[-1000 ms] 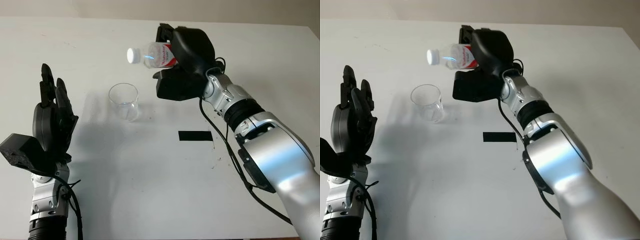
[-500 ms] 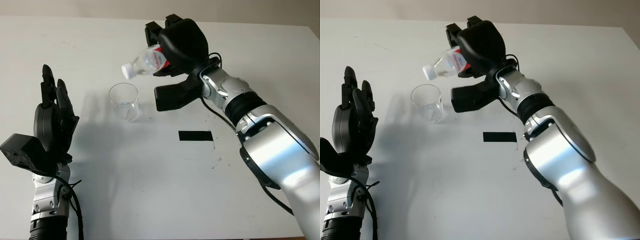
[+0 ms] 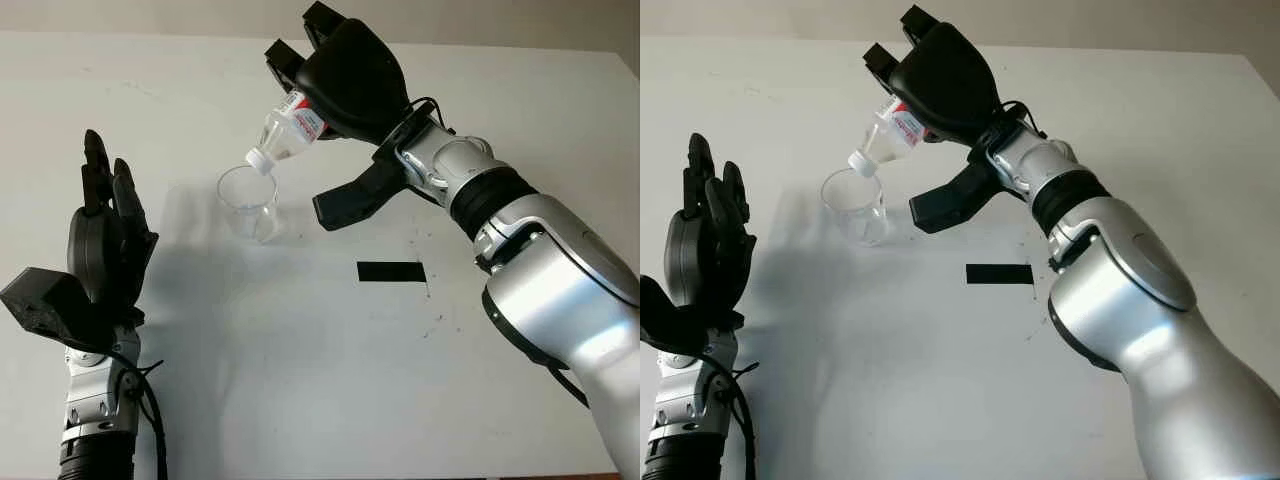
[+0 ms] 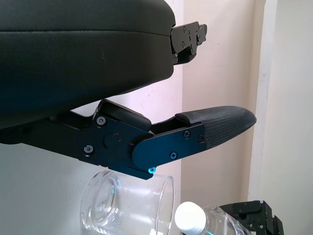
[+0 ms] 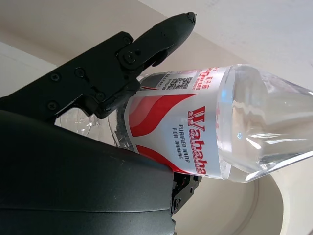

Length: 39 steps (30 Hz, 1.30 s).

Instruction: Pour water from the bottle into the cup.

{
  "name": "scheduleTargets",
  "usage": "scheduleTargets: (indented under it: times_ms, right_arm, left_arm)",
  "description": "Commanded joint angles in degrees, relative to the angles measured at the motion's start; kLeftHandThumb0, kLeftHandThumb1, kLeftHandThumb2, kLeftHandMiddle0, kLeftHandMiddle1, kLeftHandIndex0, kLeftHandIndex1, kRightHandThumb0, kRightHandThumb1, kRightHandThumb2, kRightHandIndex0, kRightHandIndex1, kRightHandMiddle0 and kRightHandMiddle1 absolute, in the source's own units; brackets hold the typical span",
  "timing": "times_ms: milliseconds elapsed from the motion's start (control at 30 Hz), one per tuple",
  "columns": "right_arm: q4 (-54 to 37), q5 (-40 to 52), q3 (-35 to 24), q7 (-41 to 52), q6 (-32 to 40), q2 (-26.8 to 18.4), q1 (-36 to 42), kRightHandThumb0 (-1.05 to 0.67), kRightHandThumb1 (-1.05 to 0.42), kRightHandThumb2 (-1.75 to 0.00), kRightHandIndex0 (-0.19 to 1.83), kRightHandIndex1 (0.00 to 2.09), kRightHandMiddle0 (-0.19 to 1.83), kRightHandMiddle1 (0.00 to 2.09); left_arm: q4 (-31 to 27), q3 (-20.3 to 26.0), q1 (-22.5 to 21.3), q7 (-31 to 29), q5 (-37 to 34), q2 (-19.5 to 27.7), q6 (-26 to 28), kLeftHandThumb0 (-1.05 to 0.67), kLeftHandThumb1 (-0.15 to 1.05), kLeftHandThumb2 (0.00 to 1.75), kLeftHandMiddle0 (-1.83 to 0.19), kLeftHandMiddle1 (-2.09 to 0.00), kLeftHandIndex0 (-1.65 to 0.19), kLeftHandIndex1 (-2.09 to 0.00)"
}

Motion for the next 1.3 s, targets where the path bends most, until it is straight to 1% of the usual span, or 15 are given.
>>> scheduleTargets:
  times_ms: [0,267,367,400,467,533,667,700,733,800,900,1000,1067,1167,1267]
  right_arm:
    - [0.1,0.6,-0.3,-0.5,0.3,-0.5,-2.2,-0.34,-1.02,-0.05,1.26,2.09,0.79,2.09]
    - [0.0,0.0,0.3,-0.8,0.9,-0.4,-2.3,-0.35,-1.02,-0.05,1.24,2.09,0.77,2.09]
    - [-0.1,0.5,0.0,-1.2,0.3,-0.4,-2.2,-0.34,-1.02,-0.05,1.23,2.09,0.76,2.09]
    - [-0.1,2.0,-1.3,-0.2,-1.0,-0.3,-1.9,-0.33,-1.02,-0.05,1.23,2.09,0.76,2.09]
    - [-0.2,7.6,-5.7,4.6,-4.4,0.0,-1.1,-0.28,-1.04,-0.07,1.18,2.09,0.71,2.09]
    - [-0.4,14.3,-11.0,10.6,-6.5,0.7,-0.1,-0.22,-1.04,-0.19,1.11,2.09,0.64,2.09]
    - [-1.5,28.5,-22.5,21.7,-9.8,2.1,2.7,-0.14,-1.00,-0.26,1.12,2.09,0.64,2.09]
    - [-1.8,32.0,-25.4,24.7,-10.0,2.5,3.4,-0.14,-0.98,-0.27,1.13,2.09,0.67,2.09]
    - [-2.2,35.1,-27.9,27.3,-10.4,2.7,4.2,-0.14,-0.97,-0.28,1.15,2.09,0.76,2.09]
    - [-3.0,40.6,-32.2,32.8,-10.7,2.9,5.8,-0.13,-0.95,-0.34,1.21,2.09,1.03,2.09]
    - [-4.6,46.5,-37.0,39.0,-9.6,2.9,8.2,-0.15,-0.94,-0.37,1.22,2.09,1.21,2.09]
    - [-7.1,51.0,-40.8,43.5,-8.7,2.8,10.9,-0.16,-0.95,-0.36,1.22,2.09,1.25,2.09]
    - [-9.6,56.2,-44.6,48.8,-7.9,3.1,13.5,-0.13,-0.99,-0.31,1.24,2.09,1.27,2.09]
    - [-15.2,64.3,-49.7,56.6,-0.7,3.6,17.2,-0.12,-1.04,-0.31,1.36,2.09,1.32,2.09]
    - [-25.2,69.3,-51.9,62.3,6.3,3.6,23.0,-0.11,-1.05,-0.32,1.42,2.09,1.33,2.09]
  left_arm:
    - [0.2,0.0,0.6,0.0,0.1,-0.1,-0.4,-0.82,1.05,0.70,0.16,-0.05,0.19,-0.02]
    - [1.0,0.2,0.4,-0.3,-0.2,-0.2,-0.8,-0.81,1.05,0.70,0.15,-0.06,0.18,-0.03]
    - [1.3,0.2,0.4,-0.6,-0.3,-0.1,-1.1,-0.81,1.05,0.69,0.16,-0.05,0.19,-0.03]
    - [1.3,0.2,0.4,-0.6,-0.3,0.0,-1.1,-0.81,1.05,0.69,0.16,-0.05,0.19,-0.03]
    - [1.2,0.3,0.5,-0.4,-0.2,-0.1,-0.8,-0.81,1.05,0.70,0.15,-0.06,0.19,-0.03]
    - [1.0,0.2,0.6,-0.3,-0.2,-0.1,-0.5,-0.81,1.05,0.70,0.15,-0.06,0.19,-0.03]
    - [1.5,0.4,0.6,-0.7,-0.4,-0.1,-1.1,-0.81,1.05,0.70,0.15,-0.05,0.19,-0.03]
    - [1.6,0.4,0.6,-0.6,-0.4,-0.1,-1.2,-0.81,1.05,0.70,0.15,-0.06,0.19,-0.03]
    - [1.6,0.4,0.5,-0.5,-0.3,-0.1,-1.3,-0.81,1.05,0.70,0.15,-0.06,0.19,-0.03]
    - [1.6,0.4,0.5,-0.6,-0.3,0.1,-1.2,-0.81,1.05,0.70,0.15,-0.06,0.19,-0.03]
    - [1.4,0.6,0.6,-0.9,-0.6,0.2,-1.0,-0.81,1.05,0.70,0.15,-0.05,0.19,-0.03]
    - [1.4,0.7,0.7,-1.1,-0.8,0.3,-0.9,-0.81,1.05,0.70,0.15,-0.05,0.19,-0.03]
    - [1.6,0.7,0.8,-1.3,-0.7,0.4,-1.1,-0.81,1.05,0.71,0.16,-0.05,0.19,-0.03]
    - [1.4,0.7,0.9,-1.4,-0.6,0.5,-0.9,-0.81,1.05,0.71,0.16,-0.05,0.19,-0.02]
    - [1.3,0.7,1.0,-1.5,-0.6,0.4,-1.2,-0.81,1.05,0.72,0.17,-0.05,0.19,-0.01]
